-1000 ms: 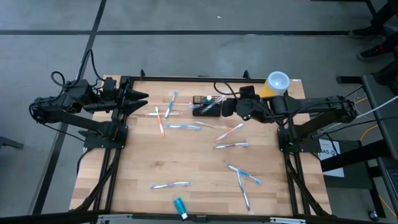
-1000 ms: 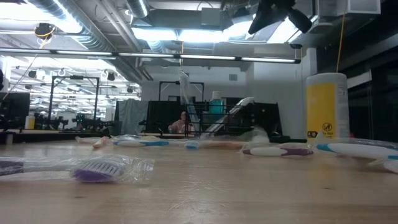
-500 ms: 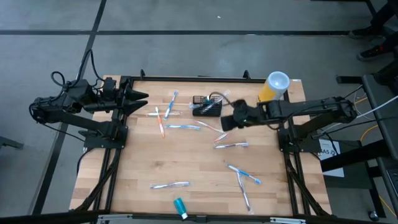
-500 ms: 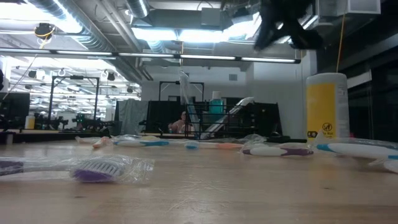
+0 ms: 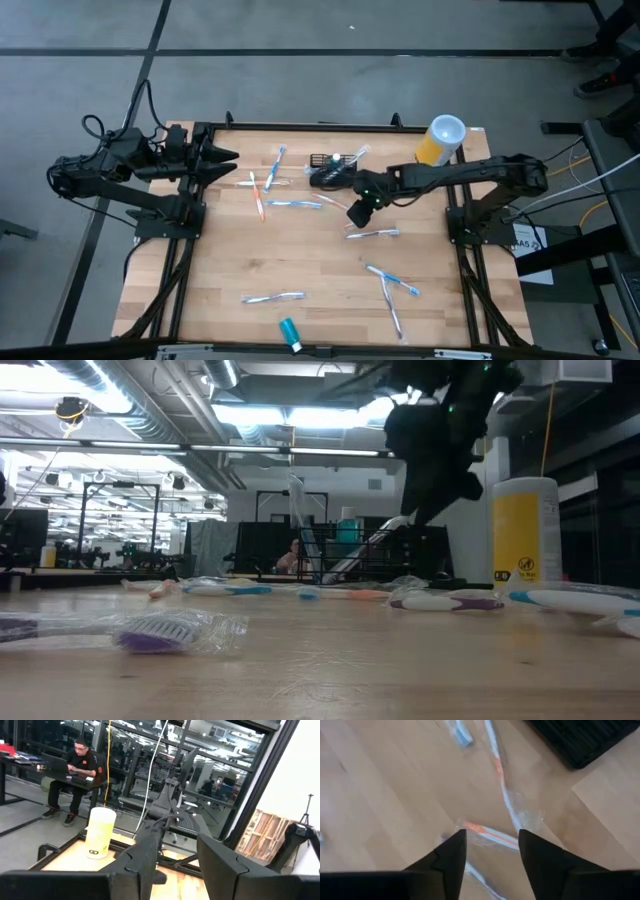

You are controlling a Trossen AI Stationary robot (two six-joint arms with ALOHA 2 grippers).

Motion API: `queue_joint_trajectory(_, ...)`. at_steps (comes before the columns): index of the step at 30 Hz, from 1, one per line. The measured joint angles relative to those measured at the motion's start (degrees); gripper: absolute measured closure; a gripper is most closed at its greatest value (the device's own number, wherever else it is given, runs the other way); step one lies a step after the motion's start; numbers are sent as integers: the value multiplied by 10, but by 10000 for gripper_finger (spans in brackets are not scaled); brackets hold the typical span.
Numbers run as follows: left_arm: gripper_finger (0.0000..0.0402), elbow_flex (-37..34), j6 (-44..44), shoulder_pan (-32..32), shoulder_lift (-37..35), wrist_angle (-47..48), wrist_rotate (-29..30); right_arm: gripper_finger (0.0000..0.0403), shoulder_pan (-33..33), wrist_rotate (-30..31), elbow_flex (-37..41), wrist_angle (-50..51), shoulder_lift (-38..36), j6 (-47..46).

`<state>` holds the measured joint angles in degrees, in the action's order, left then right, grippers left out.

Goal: Pick & Place toothbrushing station
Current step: Put the orange toothbrush into the black mesh organizer

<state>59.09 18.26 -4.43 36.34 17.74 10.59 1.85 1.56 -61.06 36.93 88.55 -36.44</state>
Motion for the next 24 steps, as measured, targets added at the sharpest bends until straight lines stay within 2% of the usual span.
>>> queue_joint_trajectory(10,268,0,15,0,0,-29,-16,198,30,-1,0,5,63,87)
queue_joint_trajectory(20,268,0,15,0,0,-31,-29,198,50,-3,0,-4,103,103)
queue_joint_trajectory(24,268,0,15,0,0,-32,-33,198,51,-25,0,-13,125,99)
